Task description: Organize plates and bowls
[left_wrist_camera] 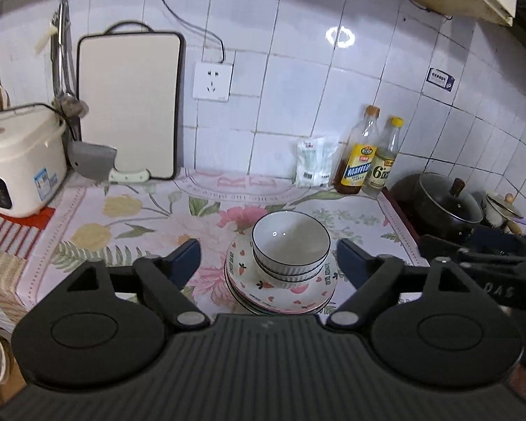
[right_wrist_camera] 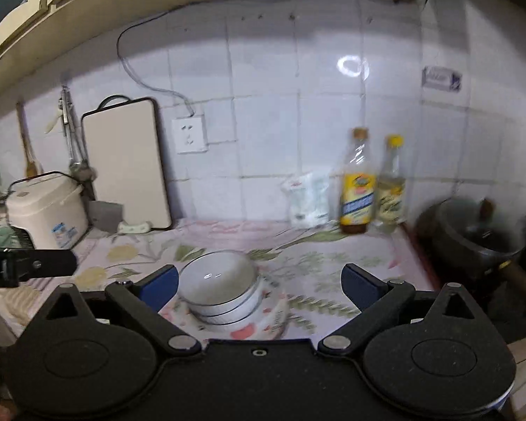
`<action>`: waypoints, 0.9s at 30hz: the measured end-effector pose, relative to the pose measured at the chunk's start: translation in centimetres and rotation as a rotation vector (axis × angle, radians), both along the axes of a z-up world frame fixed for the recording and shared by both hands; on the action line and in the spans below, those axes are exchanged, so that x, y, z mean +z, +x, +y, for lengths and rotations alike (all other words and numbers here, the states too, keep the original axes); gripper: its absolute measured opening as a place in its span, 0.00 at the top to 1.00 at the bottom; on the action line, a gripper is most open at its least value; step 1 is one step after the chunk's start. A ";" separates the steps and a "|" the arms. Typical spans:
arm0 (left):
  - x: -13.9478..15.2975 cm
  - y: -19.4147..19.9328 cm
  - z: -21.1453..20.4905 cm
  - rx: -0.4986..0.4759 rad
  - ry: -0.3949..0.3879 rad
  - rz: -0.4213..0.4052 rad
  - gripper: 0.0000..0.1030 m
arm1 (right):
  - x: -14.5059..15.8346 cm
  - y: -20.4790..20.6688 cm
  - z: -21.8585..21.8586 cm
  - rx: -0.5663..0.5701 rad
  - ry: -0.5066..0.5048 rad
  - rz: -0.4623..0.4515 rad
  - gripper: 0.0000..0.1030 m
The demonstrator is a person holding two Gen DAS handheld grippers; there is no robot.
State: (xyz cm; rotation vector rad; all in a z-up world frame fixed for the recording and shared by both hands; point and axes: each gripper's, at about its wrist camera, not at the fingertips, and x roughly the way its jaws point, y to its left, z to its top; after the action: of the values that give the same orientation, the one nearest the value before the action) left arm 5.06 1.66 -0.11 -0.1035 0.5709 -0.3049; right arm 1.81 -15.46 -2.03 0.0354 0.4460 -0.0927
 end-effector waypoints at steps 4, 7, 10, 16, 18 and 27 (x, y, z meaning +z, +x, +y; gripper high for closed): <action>0.6 -1.4 0.0 0.017 0.020 -0.006 0.06 | 1.6 -1.5 -0.2 -0.028 0.006 0.024 0.02; 0.5 -2.4 -0.3 0.035 0.045 -0.012 0.03 | 2.2 -2.7 -0.5 -0.043 0.010 0.022 0.02; 0.1 -3.2 -0.5 0.025 0.040 -0.009 0.02 | 2.2 -3.8 -0.5 -0.043 0.006 0.015 0.02; -0.8 -3.8 -1.1 0.035 0.046 0.003 0.02 | 1.4 -4.9 -0.1 -0.053 0.003 0.042 0.02; -1.1 -3.9 -1.1 0.047 0.050 -0.001 0.02 | 1.3 -5.1 -0.1 -0.061 0.009 0.048 0.02; -2.7 -4.0 -1.4 0.084 0.147 0.045 0.02 | 0.5 -5.9 1.5 -0.032 -0.050 0.023 0.02</action>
State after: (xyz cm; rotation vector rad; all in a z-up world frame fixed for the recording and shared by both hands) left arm 1.06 0.21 -2.81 0.0078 0.6303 -0.1783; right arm -4.12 -13.94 -1.54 -0.0080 0.4662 -0.1362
